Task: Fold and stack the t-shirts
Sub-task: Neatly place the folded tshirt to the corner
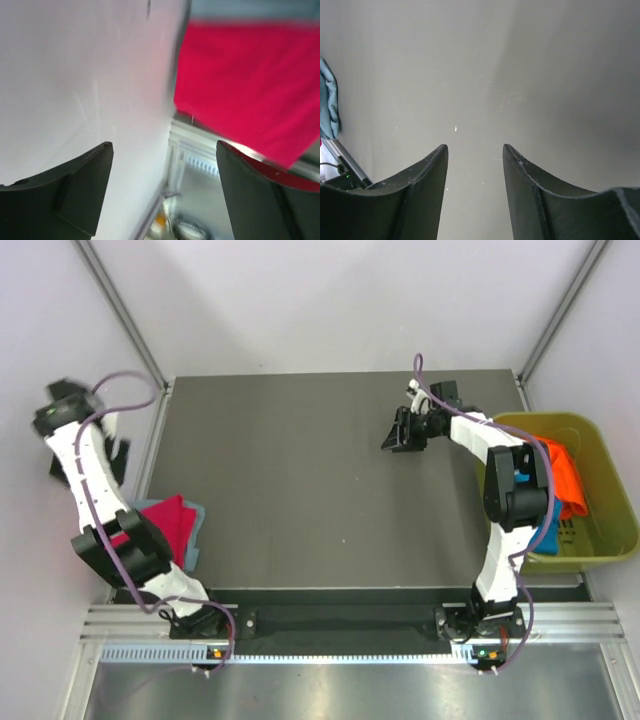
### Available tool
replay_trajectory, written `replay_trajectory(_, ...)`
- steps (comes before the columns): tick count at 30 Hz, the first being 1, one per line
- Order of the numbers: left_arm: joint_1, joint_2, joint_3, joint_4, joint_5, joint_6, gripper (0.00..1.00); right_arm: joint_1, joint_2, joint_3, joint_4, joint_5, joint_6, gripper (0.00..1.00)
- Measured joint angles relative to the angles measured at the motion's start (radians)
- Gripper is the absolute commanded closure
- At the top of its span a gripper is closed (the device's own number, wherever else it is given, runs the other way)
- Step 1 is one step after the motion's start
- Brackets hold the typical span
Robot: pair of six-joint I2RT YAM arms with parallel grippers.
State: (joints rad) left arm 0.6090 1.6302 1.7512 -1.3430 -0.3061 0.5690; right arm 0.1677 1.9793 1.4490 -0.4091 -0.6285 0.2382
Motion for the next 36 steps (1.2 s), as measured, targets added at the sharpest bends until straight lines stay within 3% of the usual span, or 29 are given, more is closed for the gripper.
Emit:
replay_trajectory(3,-0.239,-0.036,0.138,0.01,0.009,-0.107,0.11,0.0,0.0,0.0,0.0,0.0,-0.002,0.5)
replay_trajectory(6,-0.441,-0.056,0.231,0.038,0.13,-0.232,0.1,-0.002,-0.01,0.001,-0.005,0.007,-0.003,0.48)
replay_trajectory(12,-0.443,0.032,0.364,0.032,0.375,-0.414,0.12,-0.018,-0.116,0.047,-0.023,0.056,-0.038,0.35)
replay_trajectory(13,-0.451,0.069,0.414,0.028,0.401,-0.427,0.12,-0.021,-0.145,0.058,-0.027,0.071,-0.051,0.29)
replay_trajectory(14,-0.463,0.105,0.466,0.028,0.422,-0.437,0.12,-0.023,-0.18,0.067,-0.026,0.095,-0.062,0.17)
replay_trajectory(18,-0.539,0.202,0.6,0.137,0.506,-0.463,0.07,-0.027,-0.336,0.101,-0.023,0.242,-0.104,0.02)
replay_trajectory(20,-0.564,0.17,0.518,0.277,0.555,-0.493,0.05,-0.027,-0.413,0.118,-0.016,0.348,-0.126,0.0)
replay_trajectory(24,-0.575,0.034,0.166,0.662,0.6,-0.661,0.03,-0.027,-0.483,0.15,0.008,0.571,-0.161,0.0)
replay_trajectory(27,-0.595,0.055,0.121,0.821,0.551,-0.758,0.01,-0.027,-0.484,0.156,0.012,0.691,-0.181,0.0)
replay_trajectory(30,-0.69,0.083,0.103,0.891,0.444,-0.71,0.01,-0.027,-0.477,0.148,0.005,0.756,-0.193,0.0)
replay_trajectory(36,-0.973,0.167,0.119,0.848,0.286,-0.535,0.01,-0.027,-0.468,0.133,-0.001,0.817,-0.192,0.0)
